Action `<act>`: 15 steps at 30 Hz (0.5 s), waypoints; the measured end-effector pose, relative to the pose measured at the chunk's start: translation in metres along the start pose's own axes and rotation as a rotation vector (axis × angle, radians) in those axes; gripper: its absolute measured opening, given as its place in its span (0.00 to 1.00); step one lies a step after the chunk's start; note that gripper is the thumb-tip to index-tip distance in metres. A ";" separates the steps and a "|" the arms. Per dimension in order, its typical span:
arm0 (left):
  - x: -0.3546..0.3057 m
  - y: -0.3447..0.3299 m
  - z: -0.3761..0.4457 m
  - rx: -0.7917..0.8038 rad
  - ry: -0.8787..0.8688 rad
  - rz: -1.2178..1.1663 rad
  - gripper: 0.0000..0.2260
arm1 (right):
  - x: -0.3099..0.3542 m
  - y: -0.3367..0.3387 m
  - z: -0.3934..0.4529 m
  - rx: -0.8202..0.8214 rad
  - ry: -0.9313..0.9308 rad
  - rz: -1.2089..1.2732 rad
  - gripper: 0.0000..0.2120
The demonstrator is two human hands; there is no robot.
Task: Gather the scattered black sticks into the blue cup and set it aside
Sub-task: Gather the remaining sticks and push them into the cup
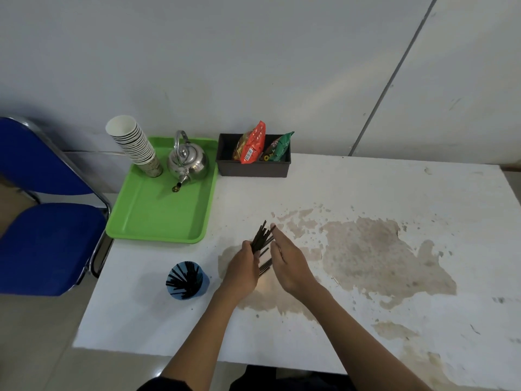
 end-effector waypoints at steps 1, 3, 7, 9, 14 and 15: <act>-0.004 0.002 -0.002 -0.003 -0.015 -0.011 0.05 | 0.005 0.001 0.002 -0.025 0.015 0.013 0.20; -0.009 0.007 -0.006 -0.020 -0.027 -0.022 0.06 | 0.014 0.006 0.005 -0.093 0.009 0.055 0.22; -0.016 0.015 -0.014 -0.046 -0.032 -0.069 0.06 | 0.031 0.015 0.011 -0.141 0.067 0.039 0.23; -0.019 0.017 -0.017 -0.038 -0.044 -0.092 0.06 | 0.038 0.018 0.014 -0.133 0.092 0.004 0.21; -0.028 0.028 -0.025 -0.031 -0.067 -0.196 0.09 | 0.050 0.013 0.021 -0.014 0.141 -0.068 0.20; -0.028 0.031 -0.027 -0.034 -0.068 -0.226 0.09 | 0.054 0.011 0.023 0.025 0.149 -0.106 0.20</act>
Point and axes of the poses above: each hand's wrist, its own z-axis towards the middle knuckle, its own y-axis out of the back of the hand, x = y × z, the point moved 6 cm from there along z, towards the middle knuckle, and after that the axes turned 11 degrees about x, right-handed, at the moved point
